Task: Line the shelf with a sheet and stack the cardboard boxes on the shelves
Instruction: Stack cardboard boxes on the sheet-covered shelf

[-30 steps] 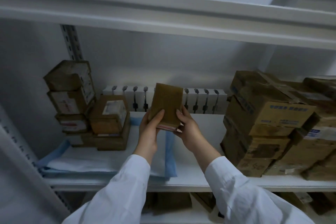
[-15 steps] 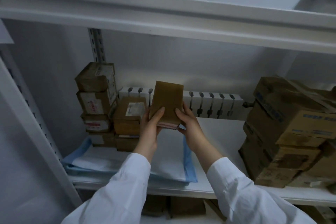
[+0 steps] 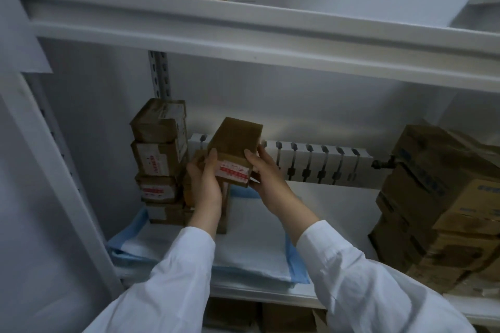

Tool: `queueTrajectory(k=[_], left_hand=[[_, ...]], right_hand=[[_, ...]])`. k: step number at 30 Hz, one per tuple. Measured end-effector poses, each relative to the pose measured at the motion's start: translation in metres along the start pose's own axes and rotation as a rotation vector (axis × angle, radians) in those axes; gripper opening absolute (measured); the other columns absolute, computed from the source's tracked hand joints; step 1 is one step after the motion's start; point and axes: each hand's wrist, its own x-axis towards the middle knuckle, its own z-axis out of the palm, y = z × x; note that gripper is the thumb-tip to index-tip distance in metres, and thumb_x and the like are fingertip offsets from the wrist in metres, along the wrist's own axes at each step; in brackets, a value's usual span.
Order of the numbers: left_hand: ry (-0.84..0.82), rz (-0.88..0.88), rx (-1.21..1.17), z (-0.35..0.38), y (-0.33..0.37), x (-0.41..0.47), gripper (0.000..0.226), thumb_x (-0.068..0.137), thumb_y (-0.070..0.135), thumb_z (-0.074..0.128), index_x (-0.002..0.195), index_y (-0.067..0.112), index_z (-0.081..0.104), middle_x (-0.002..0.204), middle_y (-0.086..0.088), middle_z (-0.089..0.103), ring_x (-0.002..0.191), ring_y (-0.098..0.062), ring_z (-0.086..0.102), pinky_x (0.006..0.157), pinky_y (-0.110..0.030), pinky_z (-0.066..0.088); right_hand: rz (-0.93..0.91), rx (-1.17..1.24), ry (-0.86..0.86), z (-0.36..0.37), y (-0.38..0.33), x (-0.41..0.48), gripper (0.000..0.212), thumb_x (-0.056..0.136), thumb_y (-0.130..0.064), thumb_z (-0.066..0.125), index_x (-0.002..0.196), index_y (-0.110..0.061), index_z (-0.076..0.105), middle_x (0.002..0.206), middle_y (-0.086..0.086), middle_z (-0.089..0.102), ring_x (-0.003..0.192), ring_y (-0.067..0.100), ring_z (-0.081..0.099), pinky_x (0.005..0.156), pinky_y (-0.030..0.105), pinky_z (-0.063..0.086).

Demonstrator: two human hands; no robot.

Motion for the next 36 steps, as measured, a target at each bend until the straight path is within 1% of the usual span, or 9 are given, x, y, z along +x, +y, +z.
queueTrajectory(k=[2,5,9,15,18,21,28,32,36], left_hand=[[0.018,0.039,0.113,-0.015,0.004,0.007,0.016,0.096,0.035,0.047,0.112,0.031,0.046,0.102,0.009,0.057,0.1,-0.014,0.057,0.092,-0.031,0.044],[0.032,0.056,0.199,-0.033,0.008,0.019,0.014,0.098,0.035,0.043,0.104,0.029,0.054,0.103,0.004,0.06,0.099,-0.017,0.059,0.091,-0.032,0.045],[0.028,0.019,0.26,-0.044,0.013,0.03,0.019,0.099,0.039,0.038,0.11,0.03,0.05,0.109,0.003,0.057,0.097,-0.017,0.056,0.094,-0.037,0.045],[0.011,-0.087,0.27,-0.05,0.013,0.037,0.035,0.1,0.038,0.036,0.13,0.024,0.048,0.12,-0.003,0.055,0.115,-0.027,0.052,0.104,-0.045,0.04],[-0.02,-0.1,0.289,-0.049,0.013,0.037,0.034,0.1,0.036,0.037,0.13,0.024,0.048,0.114,0.001,0.054,0.113,-0.024,0.052,0.103,-0.043,0.04],[-0.024,-0.075,0.336,-0.047,0.011,0.038,0.035,0.099,0.035,0.039,0.131,0.023,0.047,0.126,-0.004,0.056,0.117,-0.026,0.052,0.105,-0.046,0.04],[0.168,0.085,0.487,-0.041,0.003,0.031,0.046,0.092,0.029,0.053,0.134,0.013,0.044,0.135,-0.009,0.05,0.125,-0.029,0.046,0.106,-0.051,0.038],[0.24,0.215,0.533,-0.028,0.009,0.015,0.055,0.088,0.017,0.059,0.138,0.008,0.038,0.141,-0.013,0.042,0.132,-0.03,0.034,0.112,-0.046,0.03],[0.178,0.445,0.525,-0.01,0.017,-0.003,0.042,0.086,0.008,0.058,0.126,0.006,0.047,0.13,-0.013,0.046,0.124,-0.026,0.039,0.106,-0.036,0.033]], right_hand=[[0.029,-0.035,-0.031,0.016,0.006,0.008,0.048,0.096,-0.034,0.05,0.142,-0.028,0.038,0.128,0.005,0.059,0.101,0.014,0.06,0.091,0.03,0.05],[0.056,-0.045,-0.053,0.036,0.014,0.019,0.051,0.097,-0.038,0.047,0.145,-0.031,0.032,0.123,-0.002,0.059,0.103,0.011,0.059,0.093,0.029,0.048],[0.075,-0.107,-0.058,0.052,0.02,0.028,0.071,0.091,-0.054,0.048,0.151,-0.034,0.016,0.147,0.002,0.043,0.129,0.023,0.047,0.109,0.043,0.039],[0.081,-0.172,-0.028,0.058,0.019,0.036,0.065,0.096,-0.049,0.04,0.152,-0.029,0.013,0.147,0.003,0.042,0.13,0.022,0.046,0.101,0.029,0.04],[0.105,-0.215,0.0,0.058,0.02,0.035,0.065,0.097,-0.052,0.035,0.152,-0.029,0.011,0.15,0.004,0.039,0.134,0.023,0.042,0.107,0.034,0.036],[0.11,-0.234,0.004,0.059,0.017,0.032,0.064,0.097,-0.053,0.031,0.152,-0.029,0.01,0.152,0.004,0.036,0.136,0.024,0.039,0.108,0.034,0.033],[0.058,-0.222,0.01,0.059,0.0,0.011,0.052,0.102,-0.045,0.018,0.151,-0.026,0.017,0.152,-0.001,0.032,0.139,0.017,0.033,0.089,0.015,0.034],[0.066,-0.249,0.089,0.053,-0.008,0.004,0.052,0.102,-0.043,0.02,0.151,-0.024,0.018,0.157,0.0,0.023,0.143,0.018,0.024,0.111,0.027,0.022],[0.058,-0.259,0.135,0.041,-0.018,-0.007,0.046,0.104,-0.036,0.025,0.142,-0.016,0.04,0.146,0.007,0.043,0.133,0.022,0.04,0.101,0.028,0.034]])
